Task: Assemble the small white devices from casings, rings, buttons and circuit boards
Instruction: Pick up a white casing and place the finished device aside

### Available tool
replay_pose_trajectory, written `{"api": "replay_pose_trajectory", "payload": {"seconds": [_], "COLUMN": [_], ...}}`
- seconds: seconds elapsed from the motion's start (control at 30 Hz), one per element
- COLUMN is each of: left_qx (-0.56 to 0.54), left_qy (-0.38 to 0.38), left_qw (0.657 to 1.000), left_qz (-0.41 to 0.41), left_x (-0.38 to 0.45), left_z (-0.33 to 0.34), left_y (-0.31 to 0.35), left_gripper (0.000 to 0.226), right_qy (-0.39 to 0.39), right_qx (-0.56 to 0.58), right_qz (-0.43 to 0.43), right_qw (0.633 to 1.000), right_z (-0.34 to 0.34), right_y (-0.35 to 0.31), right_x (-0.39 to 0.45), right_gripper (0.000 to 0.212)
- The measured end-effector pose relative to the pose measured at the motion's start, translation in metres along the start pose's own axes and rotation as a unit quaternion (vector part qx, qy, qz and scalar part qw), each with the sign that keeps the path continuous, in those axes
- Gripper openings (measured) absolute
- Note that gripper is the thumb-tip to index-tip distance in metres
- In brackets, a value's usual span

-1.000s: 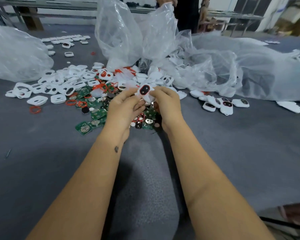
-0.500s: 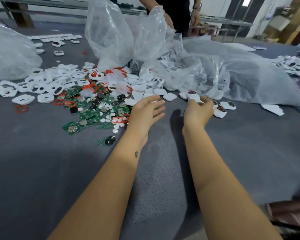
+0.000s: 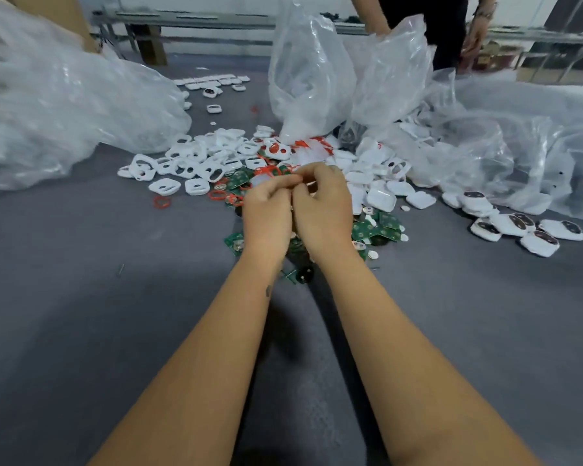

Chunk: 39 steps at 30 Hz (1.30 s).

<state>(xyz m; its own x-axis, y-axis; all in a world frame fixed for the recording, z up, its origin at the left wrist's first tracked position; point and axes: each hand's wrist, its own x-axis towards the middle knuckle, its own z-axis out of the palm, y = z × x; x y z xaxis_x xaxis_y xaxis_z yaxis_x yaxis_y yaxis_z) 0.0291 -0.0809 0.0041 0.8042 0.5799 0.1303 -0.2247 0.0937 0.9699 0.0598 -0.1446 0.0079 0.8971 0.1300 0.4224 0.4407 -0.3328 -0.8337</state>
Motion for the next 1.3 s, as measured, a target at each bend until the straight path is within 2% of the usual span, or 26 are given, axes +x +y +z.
{"api": "replay_pose_trajectory", "payload": {"seconds": [0.07, 0.1, 0.17, 0.2, 0.27, 0.37, 0.5, 0.6, 0.73, 0.77, 0.83, 0.93, 1.0, 1.07, 1.13, 1.2, 1.23, 1.3], "left_qx": [0.098, 0.175, 0.337, 0.399, 0.475, 0.524, 0.593, 0.558, 0.484, 0.482, 0.526, 0.598, 0.590, 0.511, 0.378, 0.226, 0.142, 0.010], "left_qy": [0.070, 0.115, 0.175, 0.170, 0.120, 0.063, 0.066, 0.092, 0.130, 0.159, 0.201, 0.156, 0.156, 0.172, 0.199, 0.238, 0.251, 0.283], "left_qw": [0.991, 0.975, 0.920, 0.897, 0.872, 0.848, 0.802, 0.824, 0.864, 0.860, 0.826, 0.785, 0.792, 0.842, 0.904, 0.944, 0.957, 0.959], "left_qz": [0.049, 0.072, 0.094, 0.082, 0.022, -0.046, 0.028, 0.034, 0.046, 0.054, 0.029, -0.038, -0.013, 0.029, 0.040, 0.036, 0.029, 0.022], "left_x": [0.009, 0.015, 0.027, 0.032, 0.040, 0.044, 0.048, 0.048, 0.040, 0.038, 0.038, 0.038, 0.039, 0.038, 0.036, 0.035, 0.034, 0.034], "left_z": [-0.022, -0.034, -0.060, -0.070, -0.080, -0.077, -0.076, -0.077, -0.075, -0.075, -0.077, -0.079, -0.078, -0.075, -0.068, -0.061, -0.059, -0.058], "left_y": [-0.001, -0.002, -0.004, -0.005, -0.004, -0.004, -0.012, -0.013, -0.009, -0.008, -0.008, -0.008, -0.011, -0.012, -0.011, -0.010, -0.008, -0.007], "left_gripper": [0.038, 0.038, 0.043, 0.049, 0.064, 0.069, 0.045, 0.032, 0.033, 0.031, 0.027, 0.034, 0.031, 0.017, 0.007, 0.006, 0.007, 0.010], "right_qy": [-0.028, -0.037, -0.041, -0.039, -0.026, 0.006, 0.012, -0.016, -0.112, -0.124, -0.122, -0.099, -0.100, -0.114, -0.130, -0.154, -0.172, -0.213], "right_qx": [-0.015, -0.025, -0.040, -0.044, -0.042, -0.031, -0.039, -0.080, -0.169, -0.191, -0.219, -0.229, -0.229, -0.227, -0.213, -0.206, -0.206, -0.214], "right_qz": [-0.028, -0.040, -0.044, -0.035, -0.009, 0.019, 0.027, -0.001, -0.066, -0.080, -0.094, -0.093, -0.093, -0.107, -0.139, -0.183, -0.203, -0.226], "right_qw": [0.999, 0.998, 0.997, 0.998, 0.999, 0.999, 0.999, 0.997, 0.977, 0.971, 0.964, 0.964, 0.964, 0.961, 0.958, 0.949, 0.942, 0.926], "right_z": [0.012, 0.016, 0.018, 0.016, 0.009, -0.004, -0.023, -0.027, -0.020, -0.019, -0.020, -0.026, -0.028, -0.026, -0.021, -0.015, -0.011, -0.001], "right_y": [-0.004, -0.004, 0.001, 0.004, 0.010, 0.015, 0.021, 0.023, 0.024, 0.024, 0.025, 0.027, 0.028, 0.028, 0.025, 0.019, 0.017, 0.011], "right_x": [-0.002, -0.002, -0.002, -0.002, 0.001, 0.005, 0.006, 0.005, -0.001, -0.003, -0.005, -0.005, -0.004, -0.006, -0.009, -0.011, -0.012, -0.012], "right_gripper": [0.021, 0.021, 0.022, 0.022, 0.021, 0.022, 0.022, 0.022, 0.021, 0.022, 0.024, 0.025, 0.024, 0.026, 0.029, 0.034, 0.036, 0.039]}}
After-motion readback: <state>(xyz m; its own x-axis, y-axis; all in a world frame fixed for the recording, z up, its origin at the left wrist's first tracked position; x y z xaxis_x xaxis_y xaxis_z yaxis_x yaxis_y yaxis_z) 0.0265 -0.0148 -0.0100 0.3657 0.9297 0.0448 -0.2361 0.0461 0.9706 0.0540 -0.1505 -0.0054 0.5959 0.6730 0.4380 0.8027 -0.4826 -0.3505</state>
